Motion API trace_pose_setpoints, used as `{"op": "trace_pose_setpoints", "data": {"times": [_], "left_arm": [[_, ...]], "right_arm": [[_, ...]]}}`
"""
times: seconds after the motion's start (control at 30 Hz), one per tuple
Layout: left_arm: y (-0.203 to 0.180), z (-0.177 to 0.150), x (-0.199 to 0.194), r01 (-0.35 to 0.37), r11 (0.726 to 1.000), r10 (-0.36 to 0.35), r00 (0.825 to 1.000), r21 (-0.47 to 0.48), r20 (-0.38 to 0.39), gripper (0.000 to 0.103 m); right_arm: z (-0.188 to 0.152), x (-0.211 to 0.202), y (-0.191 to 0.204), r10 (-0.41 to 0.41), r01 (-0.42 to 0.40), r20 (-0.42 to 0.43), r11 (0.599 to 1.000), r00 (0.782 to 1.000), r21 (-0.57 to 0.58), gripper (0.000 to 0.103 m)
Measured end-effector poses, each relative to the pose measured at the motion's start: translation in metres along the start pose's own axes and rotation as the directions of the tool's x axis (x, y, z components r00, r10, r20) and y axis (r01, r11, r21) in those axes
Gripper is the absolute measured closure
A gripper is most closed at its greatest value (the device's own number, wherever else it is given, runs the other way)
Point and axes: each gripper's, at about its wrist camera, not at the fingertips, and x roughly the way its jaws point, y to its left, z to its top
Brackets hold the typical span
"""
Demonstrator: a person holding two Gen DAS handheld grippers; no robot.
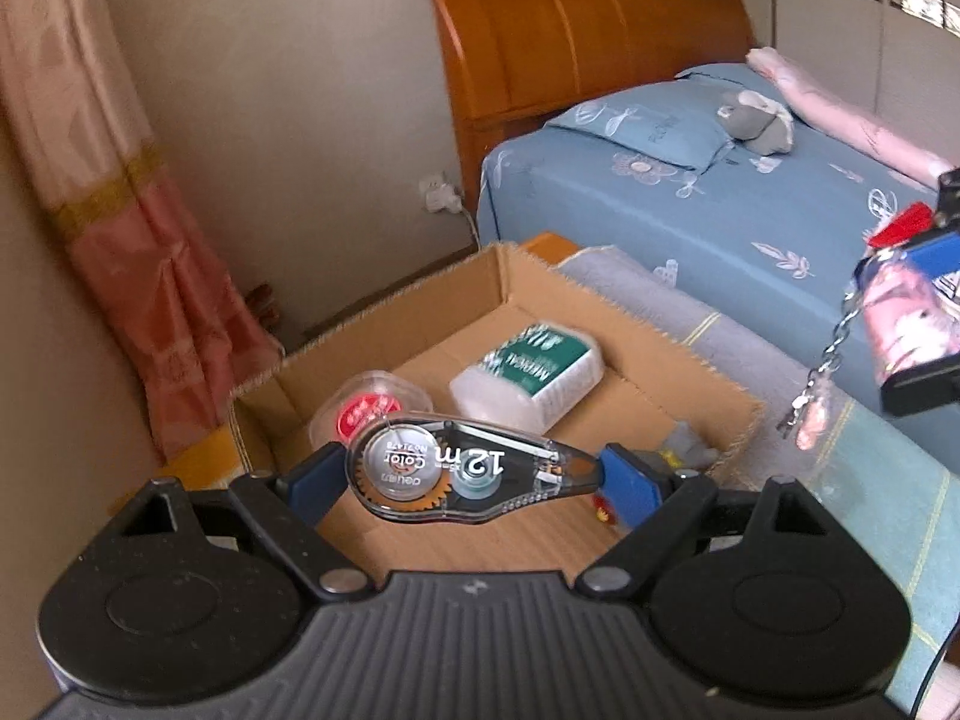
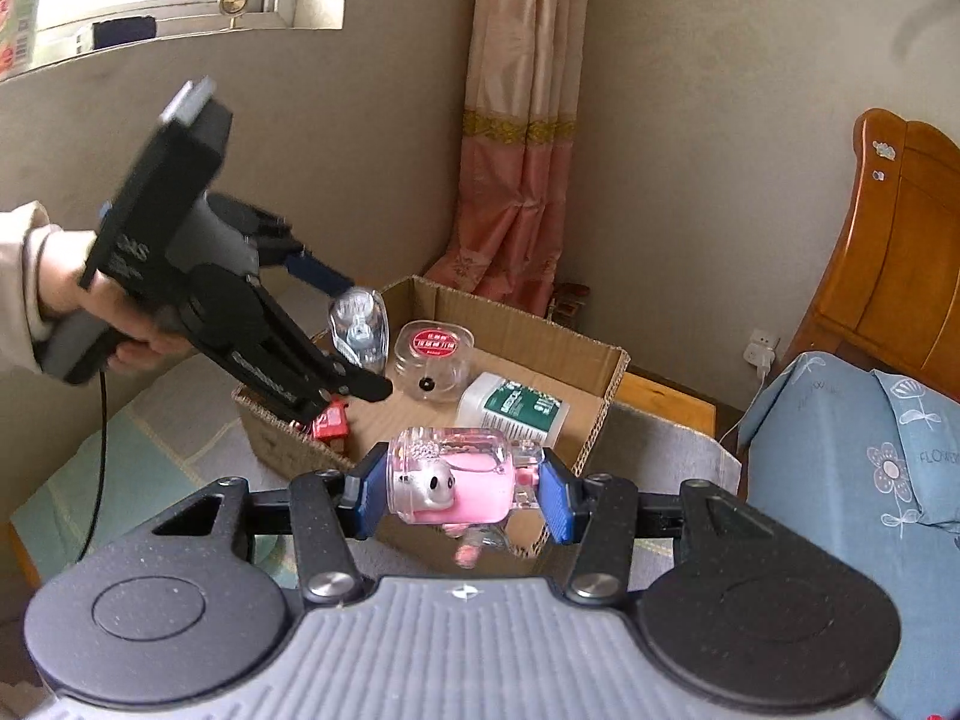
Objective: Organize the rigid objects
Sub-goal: 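Carry the tape and pink keychain to the box and release the tape, then open the right tool to drop the pink keychain into the box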
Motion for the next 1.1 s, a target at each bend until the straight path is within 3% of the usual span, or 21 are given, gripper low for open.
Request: {"op": "trace_pose_setpoints", "data": {"times": [0.17,0.23,0.4,0.67,0.9,0.93,1.0,1.07,1.1], "left_arm": [[0.005,-0.014,0.009,-0.014,1.000,0.014,1.000,-0.015,-0.009,0.012],[0.007,-0.018,0.007,-0.015,1.000,0.015,1.000,-0.016,-0.003,0.007],[0.014,-0.020,0.002,-0.070,0.997,0.069,0.997,-0.041,-0.023,0.006],[0.005,-0.031,-0.021,-0.081,0.992,0.081,0.997,-0.094,-0.002,0.006],[-0.005,-0.044,-0.037,-0.044,0.991,0.049,0.998,-0.124,0.035,0.005],[-0.006,-0.045,-0.038,-0.044,0.991,0.049,0.998,-0.126,0.034,0.005],[-0.007,-0.048,-0.040,-0.051,0.991,0.056,0.998,-0.126,0.029,0.005],[-0.009,-0.051,-0.043,-0.058,0.990,0.062,0.998,-0.126,0.026,0.005],[-0.010,-0.052,-0.044,-0.058,0.990,0.062,0.998,-0.127,0.027,0.005]], "right_arm": [[0.008,0.009,0.000,-0.006,0.006,-0.009,1.000,1.000,-0.004,0.048],[0.012,0.013,-0.001,-0.007,0.007,-0.014,1.000,1.000,-0.002,0.048],[0.020,0.023,-0.001,-0.011,0.011,-0.019,1.000,1.000,0.000,0.048],[0.035,0.052,-0.011,-0.018,0.020,-0.058,0.999,0.998,0.045,0.048],[0.044,0.089,-0.021,-0.036,0.048,-0.120,0.994,0.992,0.102,0.046],[0.044,0.094,-0.022,-0.037,0.052,-0.131,0.992,0.991,0.111,0.044],[0.042,0.098,-0.025,-0.054,0.071,-0.129,0.989,0.990,0.132,0.014],[0.039,0.095,-0.025,-0.074,0.090,-0.110,0.984,0.991,0.152,0.000],[0.038,0.092,-0.025,-0.073,0.088,-0.099,0.983,0.992,0.160,0.000]]}}
